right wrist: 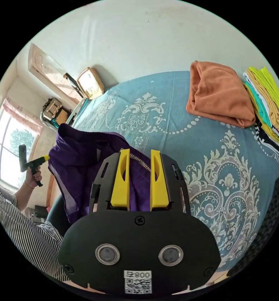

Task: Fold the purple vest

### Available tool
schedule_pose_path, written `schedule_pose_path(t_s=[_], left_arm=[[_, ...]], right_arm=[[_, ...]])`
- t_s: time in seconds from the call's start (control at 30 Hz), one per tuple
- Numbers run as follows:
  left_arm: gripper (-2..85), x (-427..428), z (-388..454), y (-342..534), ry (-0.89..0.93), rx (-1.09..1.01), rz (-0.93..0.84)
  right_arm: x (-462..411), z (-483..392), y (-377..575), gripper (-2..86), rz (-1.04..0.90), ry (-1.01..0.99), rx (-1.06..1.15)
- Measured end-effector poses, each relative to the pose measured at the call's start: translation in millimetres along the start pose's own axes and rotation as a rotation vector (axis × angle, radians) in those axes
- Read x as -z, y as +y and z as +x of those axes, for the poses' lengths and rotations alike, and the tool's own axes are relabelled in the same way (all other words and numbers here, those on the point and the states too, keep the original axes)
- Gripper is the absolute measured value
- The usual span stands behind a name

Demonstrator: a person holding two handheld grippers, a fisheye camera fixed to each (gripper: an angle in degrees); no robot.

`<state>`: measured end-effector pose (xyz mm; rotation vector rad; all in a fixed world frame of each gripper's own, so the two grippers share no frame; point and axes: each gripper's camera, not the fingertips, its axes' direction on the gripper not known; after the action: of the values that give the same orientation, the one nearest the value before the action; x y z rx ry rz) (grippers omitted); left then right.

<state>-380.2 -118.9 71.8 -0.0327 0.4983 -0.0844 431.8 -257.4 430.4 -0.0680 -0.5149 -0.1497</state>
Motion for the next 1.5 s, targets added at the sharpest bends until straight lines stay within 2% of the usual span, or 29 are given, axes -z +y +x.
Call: schedule_pose_path(t_s=[0.13, 0.27, 0.3, 0.43, 0.57, 0.7, 0.77, 0.93, 1.0, 1.07, 1.13, 1.23, 1.5], left_arm=[[0.1, 36, -6, 15, 0.026, -0.024, 0.033], [0.1, 78, -11, 34, -0.011, -0.038, 0.056], [0.1, 84, -12, 37, -0.022, -0.037, 0.061], [0.1, 119, -33, 59, -0.012, 0.006, 0.091], [0.1, 156, -57, 80, 0.008, 0.068, 0.134], [0.1, 190, -73, 97, 0.016, 0.107, 0.184], [0.1, 206, -79, 106, 0.031, 0.117, 0.183], [0.1, 229, -85, 123, 0.064, 0.118, 0.176], [0.1, 238, -87, 128, 0.072, 0.12, 0.176], [0.1, 251, -89, 133, 0.074, 0.127, 0.178], [0.1, 260, -89, 137, 0.075, 0.128, 0.18], [0.2, 275, -90, 143, 0.068, 0.127, 0.167], [0.2, 309, -90, 155, 0.088, 0.127, 0.14]], right_arm=[[-11, -14, -39, 10.6, -0.072, -0.034, 0.128], [-35, -16, -53, 9.5, -0.231, -0.125, 0.134], [-34, -17, -49, 8.6, -0.255, -0.198, 0.112], [-1, -25, 2, 6.2, -0.131, -0.255, 0.052], [4, -26, 49, 4.6, -0.156, -0.332, -0.067], [-8, -54, 80, 4.0, -0.327, -0.382, -0.078], [0, -78, 83, 4.2, -0.369, -0.346, -0.015], [85, -105, 31, 6.4, -0.084, -0.134, 0.089], [98, -112, 1, 7.8, -0.033, -0.065, 0.161], [92, -122, -26, 8.6, -0.071, 0.003, 0.241], [68, -133, -48, 8.9, -0.213, 0.039, 0.322], [51, -149, -50, 8.7, -0.305, 0.087, 0.429], [65, -179, -46, 8.9, -0.36, 0.078, 0.538]])
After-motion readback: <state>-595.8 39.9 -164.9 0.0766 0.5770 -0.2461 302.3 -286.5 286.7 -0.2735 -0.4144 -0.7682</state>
